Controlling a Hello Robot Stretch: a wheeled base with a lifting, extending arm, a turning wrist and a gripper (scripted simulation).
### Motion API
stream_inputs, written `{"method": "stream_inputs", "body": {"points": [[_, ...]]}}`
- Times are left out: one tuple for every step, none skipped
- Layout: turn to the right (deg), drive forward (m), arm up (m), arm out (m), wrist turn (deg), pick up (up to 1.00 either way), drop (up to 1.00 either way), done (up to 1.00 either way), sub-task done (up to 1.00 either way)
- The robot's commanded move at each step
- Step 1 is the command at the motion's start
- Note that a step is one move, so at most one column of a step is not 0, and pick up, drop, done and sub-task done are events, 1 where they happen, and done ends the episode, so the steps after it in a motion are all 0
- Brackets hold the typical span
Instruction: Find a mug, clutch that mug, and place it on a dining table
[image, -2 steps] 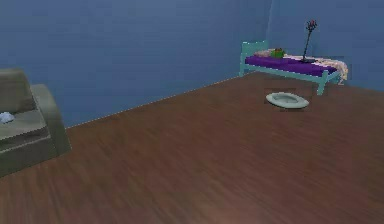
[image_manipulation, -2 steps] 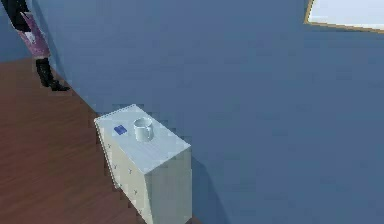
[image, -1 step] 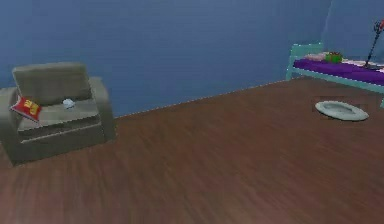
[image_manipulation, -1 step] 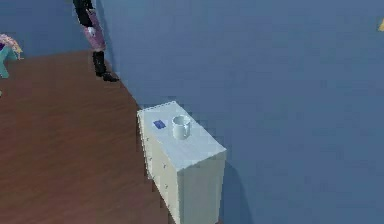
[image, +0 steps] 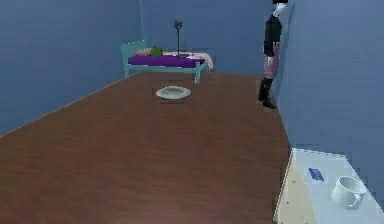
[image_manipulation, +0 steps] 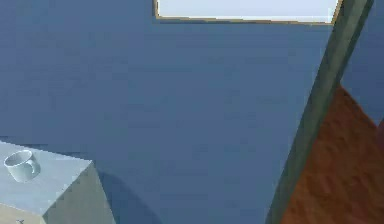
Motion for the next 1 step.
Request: {"method": "stream_inputs", "body": {"points": [[42.0, 0.00, 0.00, 0.00, 0.0, 0.00, 0.00, 0.00, 0.00]]}}
